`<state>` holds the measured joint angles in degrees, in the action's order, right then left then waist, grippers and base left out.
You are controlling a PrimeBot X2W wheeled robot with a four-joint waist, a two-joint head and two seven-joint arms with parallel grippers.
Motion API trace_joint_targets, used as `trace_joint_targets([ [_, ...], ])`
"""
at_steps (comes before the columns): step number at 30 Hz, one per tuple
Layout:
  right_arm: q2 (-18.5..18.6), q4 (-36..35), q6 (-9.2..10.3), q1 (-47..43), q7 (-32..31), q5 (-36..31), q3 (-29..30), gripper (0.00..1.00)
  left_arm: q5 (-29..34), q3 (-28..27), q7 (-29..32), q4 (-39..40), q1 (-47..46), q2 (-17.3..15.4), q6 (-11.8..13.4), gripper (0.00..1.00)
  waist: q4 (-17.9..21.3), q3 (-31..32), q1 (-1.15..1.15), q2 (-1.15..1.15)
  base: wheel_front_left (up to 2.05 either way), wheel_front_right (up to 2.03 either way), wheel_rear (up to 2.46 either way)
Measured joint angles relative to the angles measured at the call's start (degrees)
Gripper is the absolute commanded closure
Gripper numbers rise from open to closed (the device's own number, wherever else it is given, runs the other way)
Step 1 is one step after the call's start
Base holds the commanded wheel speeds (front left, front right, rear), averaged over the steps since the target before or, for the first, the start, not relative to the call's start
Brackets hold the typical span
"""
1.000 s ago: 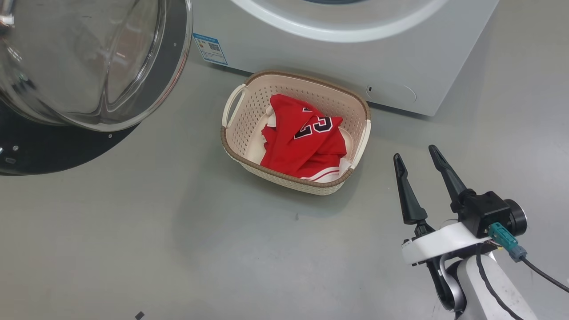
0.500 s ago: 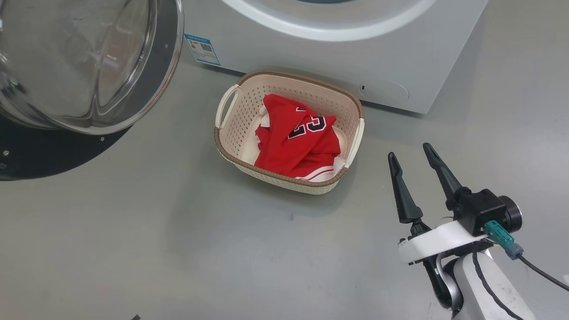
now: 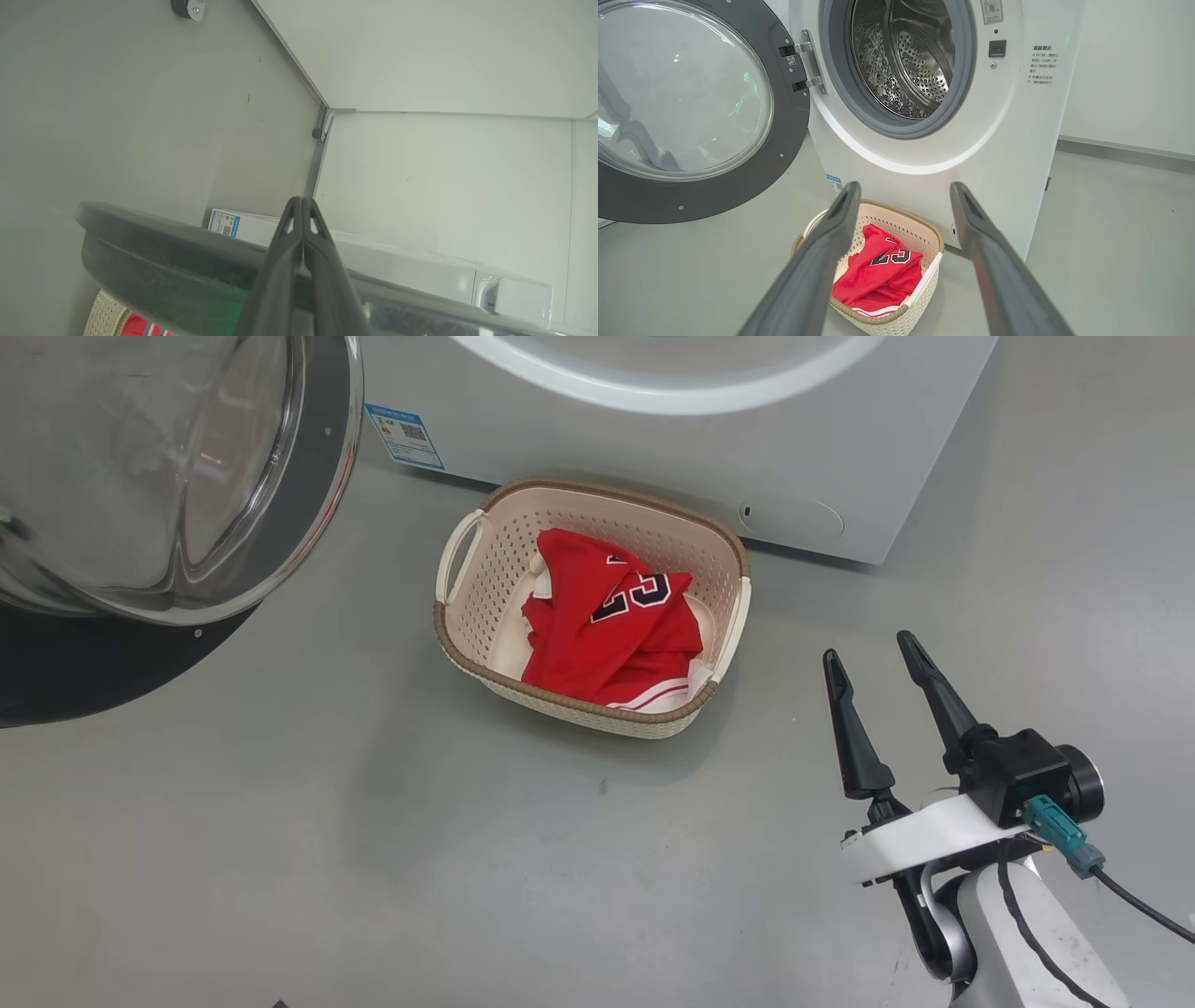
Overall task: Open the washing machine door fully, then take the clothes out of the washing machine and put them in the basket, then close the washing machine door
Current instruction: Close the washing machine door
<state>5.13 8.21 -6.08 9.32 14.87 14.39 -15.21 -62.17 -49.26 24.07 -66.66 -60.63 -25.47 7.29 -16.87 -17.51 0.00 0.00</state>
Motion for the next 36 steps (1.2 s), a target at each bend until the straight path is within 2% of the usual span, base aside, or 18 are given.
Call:
trace_joint_targets([
  [12,-0.04,0.11,0.0,0.07,0.0,-0.15,0.58,0.0,0.8,1.88,2.33,-2.71,-1.36,-0.89,0.0,1.0,-0.13,0.35,0.0,0.0,0.0,0.0,0.0],
  [21,-0.26,0.32,0.0,0.07,0.0,-0.14,1.05,0.0,2.46,5.0,8.57,-3.85,-1.35,-0.43,-0.08,1.0,-0.97,1.95,0.0,0.0,0.0,0.0,0.0],
  [36,-0.75,0.66,0.0,-0.3,0.0,0.21,1.45,0.0,3.86,9.56,20.81,-5.12,-0.58,2.92,-5.84,1.0,-2.3,4.39,0.0,0.0,0.0,0.0,0.0],
])
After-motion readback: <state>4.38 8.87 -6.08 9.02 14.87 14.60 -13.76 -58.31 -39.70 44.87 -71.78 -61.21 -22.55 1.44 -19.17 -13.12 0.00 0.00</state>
